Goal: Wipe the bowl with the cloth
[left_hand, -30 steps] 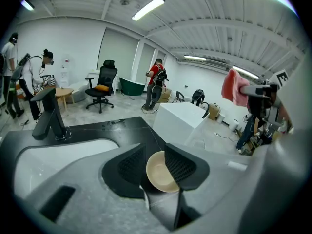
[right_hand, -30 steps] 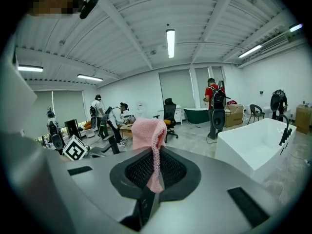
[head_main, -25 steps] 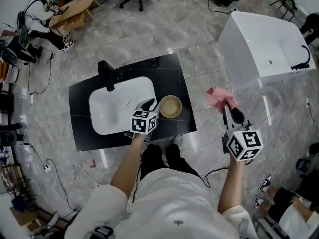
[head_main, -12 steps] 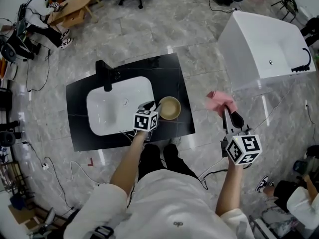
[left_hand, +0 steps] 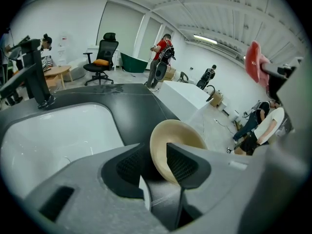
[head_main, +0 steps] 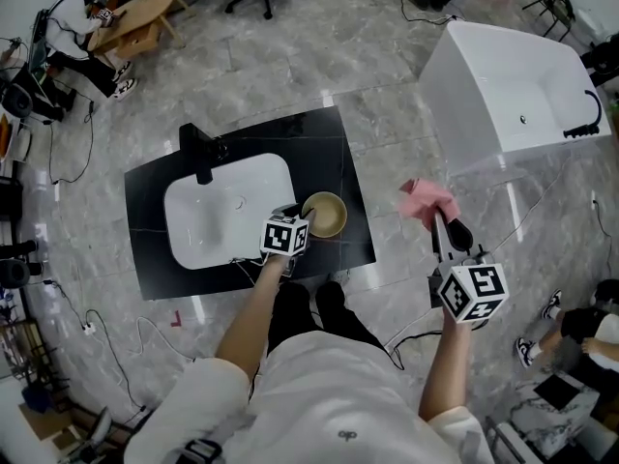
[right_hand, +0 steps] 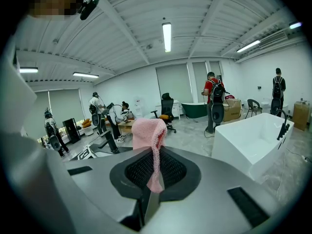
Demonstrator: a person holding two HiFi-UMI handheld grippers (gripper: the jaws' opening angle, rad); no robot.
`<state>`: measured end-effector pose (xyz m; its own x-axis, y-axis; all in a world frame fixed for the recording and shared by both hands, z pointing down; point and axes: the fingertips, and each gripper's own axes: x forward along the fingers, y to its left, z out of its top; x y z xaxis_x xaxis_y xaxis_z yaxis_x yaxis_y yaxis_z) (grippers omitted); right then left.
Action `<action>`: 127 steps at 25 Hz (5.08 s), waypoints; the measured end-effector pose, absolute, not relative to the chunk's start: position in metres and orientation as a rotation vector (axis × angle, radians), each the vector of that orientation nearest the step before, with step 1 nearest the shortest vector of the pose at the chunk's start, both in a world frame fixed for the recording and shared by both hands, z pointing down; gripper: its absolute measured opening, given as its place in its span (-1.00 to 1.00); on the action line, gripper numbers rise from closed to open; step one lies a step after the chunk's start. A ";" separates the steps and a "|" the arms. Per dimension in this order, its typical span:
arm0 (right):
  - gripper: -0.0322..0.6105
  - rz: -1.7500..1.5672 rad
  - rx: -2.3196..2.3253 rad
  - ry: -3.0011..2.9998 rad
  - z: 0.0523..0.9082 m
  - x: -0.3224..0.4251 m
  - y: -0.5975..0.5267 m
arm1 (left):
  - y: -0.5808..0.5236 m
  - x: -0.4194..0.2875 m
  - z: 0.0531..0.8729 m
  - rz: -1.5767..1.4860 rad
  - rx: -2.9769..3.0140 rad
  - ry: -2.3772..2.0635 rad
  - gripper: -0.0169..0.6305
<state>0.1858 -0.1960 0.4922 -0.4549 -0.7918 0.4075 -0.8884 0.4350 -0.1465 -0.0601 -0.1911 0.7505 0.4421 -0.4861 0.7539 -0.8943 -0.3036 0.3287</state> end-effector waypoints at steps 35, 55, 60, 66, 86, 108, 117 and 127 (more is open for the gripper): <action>-0.85 0.354 1.499 -2.530 0.437 0.169 -0.194 | -0.227 -0.085 0.619 0.409 1.959 -1.304 -0.86; -0.85 0.147 1.352 -2.701 0.373 0.111 -0.183 | -0.227 -0.089 0.484 0.339 2.161 -1.511 -0.87; -0.85 0.083 1.188 -2.731 0.380 0.064 -0.171 | -0.220 -0.075 0.471 0.375 2.205 -1.521 -0.87; -0.85 0.039 1.081 -2.708 0.394 0.030 -0.167 | -0.210 -0.063 0.456 0.369 2.249 -1.517 -0.87; -0.85 -0.484 1.101 -2.270 0.414 0.015 -0.182 | -0.189 -0.039 0.431 0.413 2.361 -1.497 -0.86; -0.85 -0.705 0.909 -2.046 0.435 0.011 -0.187 | -0.187 -0.001 0.419 0.449 2.499 -1.376 -0.86; -0.85 -0.690 0.762 -2.004 0.455 0.012 -0.181 | -0.191 0.006 0.425 0.460 2.499 -1.371 -0.86; -0.85 -0.661 0.620 -2.034 0.469 0.003 -0.168 | -0.201 0.006 0.425 0.428 2.493 -1.405 -0.86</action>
